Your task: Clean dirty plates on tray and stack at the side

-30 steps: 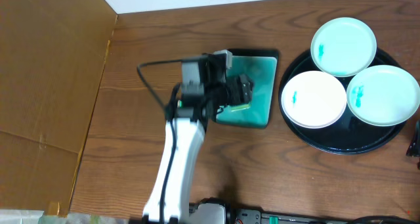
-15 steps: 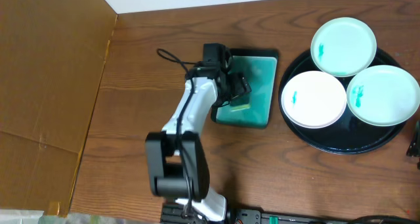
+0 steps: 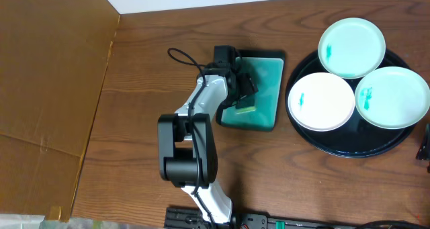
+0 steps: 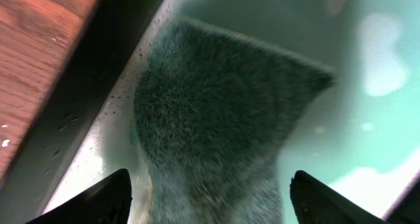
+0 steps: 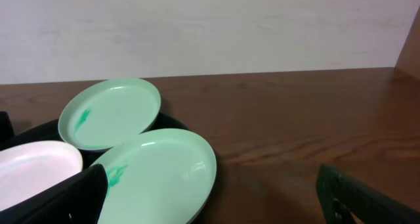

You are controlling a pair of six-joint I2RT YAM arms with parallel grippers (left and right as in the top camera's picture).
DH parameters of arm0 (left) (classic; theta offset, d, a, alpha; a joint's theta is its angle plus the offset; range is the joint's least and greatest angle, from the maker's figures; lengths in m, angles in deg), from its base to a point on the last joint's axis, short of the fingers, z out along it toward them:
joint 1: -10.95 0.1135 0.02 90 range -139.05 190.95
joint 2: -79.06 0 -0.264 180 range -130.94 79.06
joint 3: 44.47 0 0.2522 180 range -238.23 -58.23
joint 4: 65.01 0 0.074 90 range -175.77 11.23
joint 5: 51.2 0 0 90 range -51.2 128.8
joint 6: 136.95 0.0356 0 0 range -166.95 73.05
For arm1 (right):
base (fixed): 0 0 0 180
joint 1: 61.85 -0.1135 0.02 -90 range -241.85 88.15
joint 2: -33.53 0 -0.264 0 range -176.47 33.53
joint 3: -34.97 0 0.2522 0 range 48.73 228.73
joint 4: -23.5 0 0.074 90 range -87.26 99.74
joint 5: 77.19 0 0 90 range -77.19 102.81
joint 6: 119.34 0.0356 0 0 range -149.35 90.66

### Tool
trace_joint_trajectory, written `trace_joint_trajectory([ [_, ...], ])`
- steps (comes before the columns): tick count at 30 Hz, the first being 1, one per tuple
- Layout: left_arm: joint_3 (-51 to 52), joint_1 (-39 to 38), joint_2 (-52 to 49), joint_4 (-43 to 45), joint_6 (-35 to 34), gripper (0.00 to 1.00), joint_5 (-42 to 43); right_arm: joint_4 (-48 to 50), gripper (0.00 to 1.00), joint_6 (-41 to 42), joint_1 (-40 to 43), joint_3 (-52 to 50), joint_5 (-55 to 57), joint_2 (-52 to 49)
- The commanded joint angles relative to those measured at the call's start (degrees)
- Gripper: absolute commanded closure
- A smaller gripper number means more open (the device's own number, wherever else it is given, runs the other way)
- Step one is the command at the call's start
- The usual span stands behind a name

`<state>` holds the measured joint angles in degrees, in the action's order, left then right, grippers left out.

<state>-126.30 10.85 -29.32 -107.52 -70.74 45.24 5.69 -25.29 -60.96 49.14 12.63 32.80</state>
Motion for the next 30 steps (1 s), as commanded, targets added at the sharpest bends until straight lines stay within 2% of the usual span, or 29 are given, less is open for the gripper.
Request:
trace_joint_trajectory([
  [1, -0.72, 0.02, -1.6, -0.02, -0.11, 0.26, -1.14, -0.24, 0.01, -0.48, 0.42, -0.09, 0.33, 0.2],
  [3, -0.72, 0.0, -1.62, 0.46, -0.11, 0.32, -1.11, -0.24, 0.01, -0.48, 0.42, -0.09, 0.33, 0.2],
  [5, -0.72, 0.02, -1.62, 1.11, -0.07, 0.34, -1.16, -0.26, 0.01, -0.48, 0.42, -0.09, 0.33, 0.2],
  [9, -0.72, 0.02, -1.64, 2.08, 1.25, 0.5, -1.33, -0.24, 0.01, -0.48, 0.42, -0.09, 0.33, 0.2],
  [12, -0.72, 0.02, -1.64, 2.14, 1.22, 0.55, -3.67, -0.24, 0.01, -0.48, 0.42, -0.09, 0.33, 0.2],
  [14, -0.72, 0.02, -1.64, 2.12, 1.44, 0.7, -4.57, -0.24, 0.01, -0.48, 0.42, -0.09, 0.33, 0.2],
  [15, -0.72, -0.13, -1.62, 2.1, 1.42, 0.92, -4.5, -0.26, 0.01, -0.48, 0.42, -0.09, 0.33, 0.2],
  [20, -0.85, -1.27, 0.98, 1.9, 1.44, 0.93, -1.2, -0.24, 0.01, -0.48, 0.42, -0.09, 0.33, 0.2],
  [30, -0.83, -6.23, 16.22, -2.25, 0.52, 0.93, -0.46, -0.24, 0.01, -0.48, 0.42, -0.09, 0.33, 0.2],
])
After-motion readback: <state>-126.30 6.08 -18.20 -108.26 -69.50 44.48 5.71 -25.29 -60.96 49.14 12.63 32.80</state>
